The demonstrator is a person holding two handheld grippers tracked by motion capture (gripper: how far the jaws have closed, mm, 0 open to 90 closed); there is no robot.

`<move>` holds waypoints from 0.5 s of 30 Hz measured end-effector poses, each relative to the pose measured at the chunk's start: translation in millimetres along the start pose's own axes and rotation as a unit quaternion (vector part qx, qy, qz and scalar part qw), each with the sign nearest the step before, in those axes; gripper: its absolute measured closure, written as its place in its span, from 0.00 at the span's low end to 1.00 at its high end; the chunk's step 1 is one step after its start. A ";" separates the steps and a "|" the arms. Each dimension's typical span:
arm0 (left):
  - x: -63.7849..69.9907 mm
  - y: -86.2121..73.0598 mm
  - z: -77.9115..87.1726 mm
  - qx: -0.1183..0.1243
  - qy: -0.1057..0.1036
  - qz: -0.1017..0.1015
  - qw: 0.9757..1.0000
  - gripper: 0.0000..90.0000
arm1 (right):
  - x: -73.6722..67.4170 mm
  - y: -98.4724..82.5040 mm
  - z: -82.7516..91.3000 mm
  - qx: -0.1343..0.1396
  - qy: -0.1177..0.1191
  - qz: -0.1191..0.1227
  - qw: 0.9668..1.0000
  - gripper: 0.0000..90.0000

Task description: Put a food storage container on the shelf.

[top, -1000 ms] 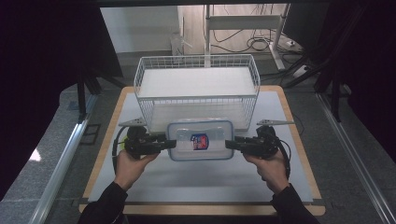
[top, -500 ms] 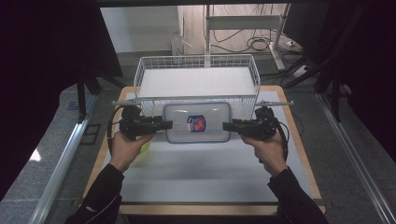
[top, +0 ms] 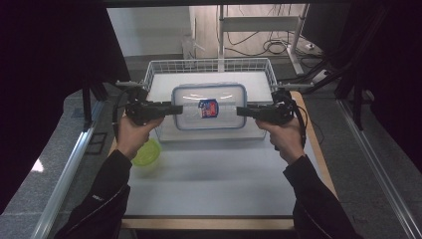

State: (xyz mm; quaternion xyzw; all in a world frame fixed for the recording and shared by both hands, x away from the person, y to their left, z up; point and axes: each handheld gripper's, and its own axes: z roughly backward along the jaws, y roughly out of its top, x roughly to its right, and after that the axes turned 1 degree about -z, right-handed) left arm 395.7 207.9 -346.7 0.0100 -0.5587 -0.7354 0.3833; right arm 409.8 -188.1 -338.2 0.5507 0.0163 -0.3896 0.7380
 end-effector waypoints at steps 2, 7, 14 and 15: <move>-2.0 5.8 -0.3 0.001 0.000 0.001 1.000 0.56 | 1.9 6.1 -1.3 0.001 0.002 -0.003 1.000 0.59; -8.3 20.4 -1.1 0.005 0.000 0.003 1.000 0.56 | 6.8 21.9 -4.7 0.005 0.003 -0.008 1.000 0.59; -21.8 37.9 -1.6 0.019 -0.006 0.014 1.000 0.56 | 13.2 40.8 -11.9 0.010 0.001 -0.014 1.000 0.59; -23.3 40.4 -0.8 0.021 -0.006 0.014 1.000 0.56 | 15.2 44.1 -13.6 0.012 0.005 -0.019 1.000 0.59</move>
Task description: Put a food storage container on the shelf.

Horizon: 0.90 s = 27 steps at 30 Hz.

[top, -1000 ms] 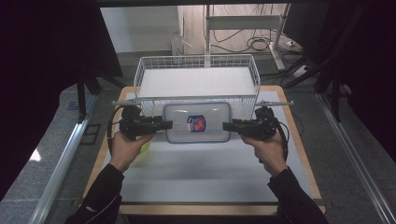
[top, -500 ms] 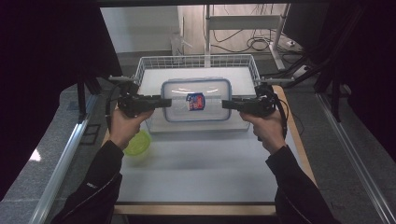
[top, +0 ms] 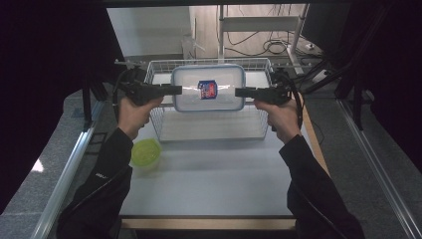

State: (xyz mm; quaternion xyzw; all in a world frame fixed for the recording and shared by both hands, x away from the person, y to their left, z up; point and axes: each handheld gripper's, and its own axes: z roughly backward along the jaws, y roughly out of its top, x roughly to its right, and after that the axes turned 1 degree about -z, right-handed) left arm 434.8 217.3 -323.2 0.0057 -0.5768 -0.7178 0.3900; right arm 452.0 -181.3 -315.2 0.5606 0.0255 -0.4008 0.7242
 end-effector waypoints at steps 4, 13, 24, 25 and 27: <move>-7.8 8.0 -1.2 -0.001 0.001 0.006 1.000 0.56 | 2.9 7.9 -5.1 -0.001 0.001 0.000 1.000 0.59; -19.9 18.7 -10.9 -0.001 0.007 0.025 1.000 0.56 | 14.1 20.0 -15.0 0.000 -0.007 -0.019 1.000 0.59; -25.7 22.5 -18.1 0.003 0.009 0.010 1.000 0.54 | 25.2 26.1 -17.2 0.005 -0.004 -0.043 0.999 0.58; -24.9 21.6 -18.2 0.004 0.011 0.006 1.000 0.54 | 25.8 25.6 -17.4 0.008 -0.003 -0.042 0.999 0.58; -22.8 19.9 -19.3 0.005 0.019 -0.009 1.000 0.52 | 26.5 24.5 -18.1 0.013 -0.002 -0.040 0.999 0.57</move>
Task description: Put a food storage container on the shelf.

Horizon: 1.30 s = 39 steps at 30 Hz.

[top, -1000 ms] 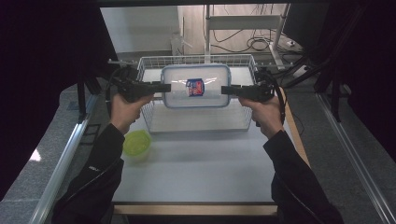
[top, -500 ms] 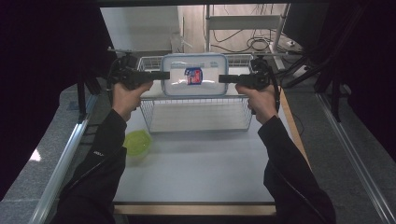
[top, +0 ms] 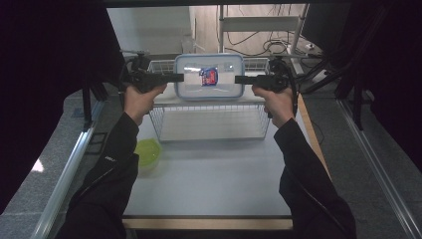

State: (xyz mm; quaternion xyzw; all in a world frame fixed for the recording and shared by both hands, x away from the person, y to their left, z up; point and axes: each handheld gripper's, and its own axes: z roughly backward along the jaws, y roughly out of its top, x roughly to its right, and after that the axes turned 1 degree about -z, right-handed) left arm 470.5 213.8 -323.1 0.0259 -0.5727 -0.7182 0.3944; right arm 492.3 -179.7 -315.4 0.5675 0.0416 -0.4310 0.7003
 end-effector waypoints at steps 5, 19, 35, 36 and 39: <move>1.7 -1.0 -0.8 0.001 0.006 -0.005 1.000 0.50 | -0.5 0.2 -1.0 0.002 -0.005 0.005 1.000 0.56; 4.1 -1.4 -4.1 -0.015 0.029 -0.017 0.999 0.38 | -2.9 -3.0 -5.2 -0.004 -0.015 0.022 1.000 0.52; -13.8 -1.4 -14.7 -0.049 -0.001 0.050 0.998 0.08 | -0.9 -10.4 -11.5 -0.013 -0.022 0.030 0.999 0.56; -13.9 -1.4 -13.8 -0.050 -0.002 0.051 0.997 0.09 | -1.0 -10.6 -11.4 -0.013 -0.023 0.032 0.999 0.56; -13.5 -2.1 -9.2 -0.042 0.007 0.047 0.998 0.11 | -1.4 -11.4 -10.9 -0.015 -0.027 0.037 0.999 0.56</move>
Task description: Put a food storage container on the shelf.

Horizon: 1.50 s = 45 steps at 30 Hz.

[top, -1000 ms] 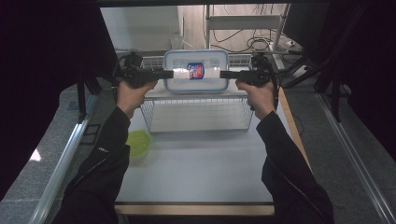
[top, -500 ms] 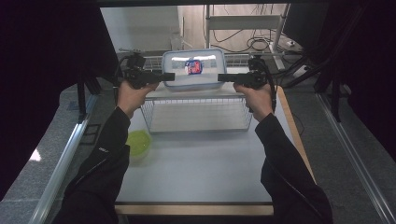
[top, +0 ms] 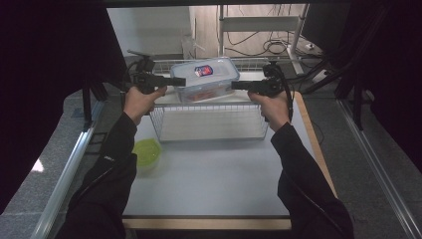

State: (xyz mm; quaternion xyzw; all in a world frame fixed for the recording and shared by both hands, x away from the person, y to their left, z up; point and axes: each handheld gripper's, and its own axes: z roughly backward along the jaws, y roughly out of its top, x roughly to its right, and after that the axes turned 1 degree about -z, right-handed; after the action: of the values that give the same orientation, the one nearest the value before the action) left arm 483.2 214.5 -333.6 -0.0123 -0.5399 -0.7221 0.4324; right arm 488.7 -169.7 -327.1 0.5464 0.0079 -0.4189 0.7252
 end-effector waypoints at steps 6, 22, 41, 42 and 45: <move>14.6 -8.9 15.9 0.031 0.049 -0.045 0.997 0.18 | 0.7 -2.6 3.9 0.004 -0.005 0.005 1.000 0.56; 61.6 -64.0 23.8 0.032 0.062 -0.154 0.986 0.88 | -12.1 -11.7 7.9 0.002 -0.024 0.051 0.998 0.69; 32.4 -37.1 -15.2 -0.009 0.113 -0.132 0.985 0.91 | -20.0 -20.2 -16.7 -0.025 -0.032 0.070 0.997 0.85; 31.8 -35.7 -16.4 -0.012 0.114 -0.132 0.985 0.91 | -19.7 -19.9 -17.2 -0.024 -0.037 0.071 0.997 0.87; 31.8 -33.8 -18.8 -0.017 0.117 -0.134 0.984 0.91 | -17.6 -18.5 -18.7 -0.020 -0.055 0.074 0.996 0.91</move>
State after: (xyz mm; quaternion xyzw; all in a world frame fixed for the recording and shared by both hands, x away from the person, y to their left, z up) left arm 450.2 181.6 -352.1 0.1374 -0.4694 -0.7793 0.3918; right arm 474.2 -145.2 -341.0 0.5068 -0.0640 -0.3931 0.7646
